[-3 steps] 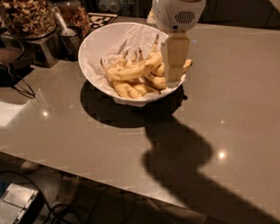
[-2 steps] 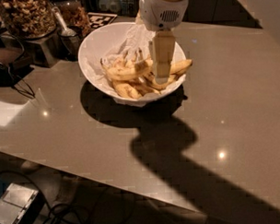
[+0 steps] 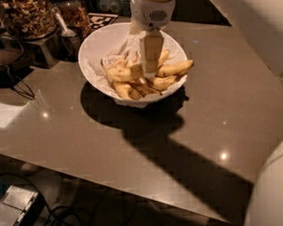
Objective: Pick banana from white bowl
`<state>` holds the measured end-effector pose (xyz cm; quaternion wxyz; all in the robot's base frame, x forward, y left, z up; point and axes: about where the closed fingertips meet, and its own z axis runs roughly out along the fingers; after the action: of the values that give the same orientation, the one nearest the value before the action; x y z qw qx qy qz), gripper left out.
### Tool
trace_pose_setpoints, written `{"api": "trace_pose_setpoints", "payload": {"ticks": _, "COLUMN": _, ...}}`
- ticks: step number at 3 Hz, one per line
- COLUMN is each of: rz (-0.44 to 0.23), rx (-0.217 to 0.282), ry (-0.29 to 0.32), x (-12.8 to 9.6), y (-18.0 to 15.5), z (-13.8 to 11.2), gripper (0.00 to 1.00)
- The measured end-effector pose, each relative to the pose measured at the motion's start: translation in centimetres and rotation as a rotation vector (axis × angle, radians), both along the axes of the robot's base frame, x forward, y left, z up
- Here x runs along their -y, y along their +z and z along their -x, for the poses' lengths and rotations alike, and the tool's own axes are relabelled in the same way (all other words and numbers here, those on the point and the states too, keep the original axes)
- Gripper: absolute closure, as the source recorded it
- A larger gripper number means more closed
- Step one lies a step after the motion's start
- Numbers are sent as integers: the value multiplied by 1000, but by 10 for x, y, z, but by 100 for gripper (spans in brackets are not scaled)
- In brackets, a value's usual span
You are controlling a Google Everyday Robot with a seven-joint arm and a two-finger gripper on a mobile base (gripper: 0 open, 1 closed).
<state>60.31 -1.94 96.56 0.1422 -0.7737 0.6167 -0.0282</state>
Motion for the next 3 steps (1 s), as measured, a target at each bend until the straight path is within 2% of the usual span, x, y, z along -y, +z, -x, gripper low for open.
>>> {"api": "trace_pose_setpoints", "payload": {"ticks": 2, "rz": 19, "rx": -18, "ry": -6, "x": -6, "y": -17, "z": -17, "gripper": 27}}
{"api": "trace_pose_setpoints", "payload": {"ticks": 3, "rz": 41, "rx": -25, "ry": -11, "x": -7, "y": -27, "z": -23, "gripper": 39}}
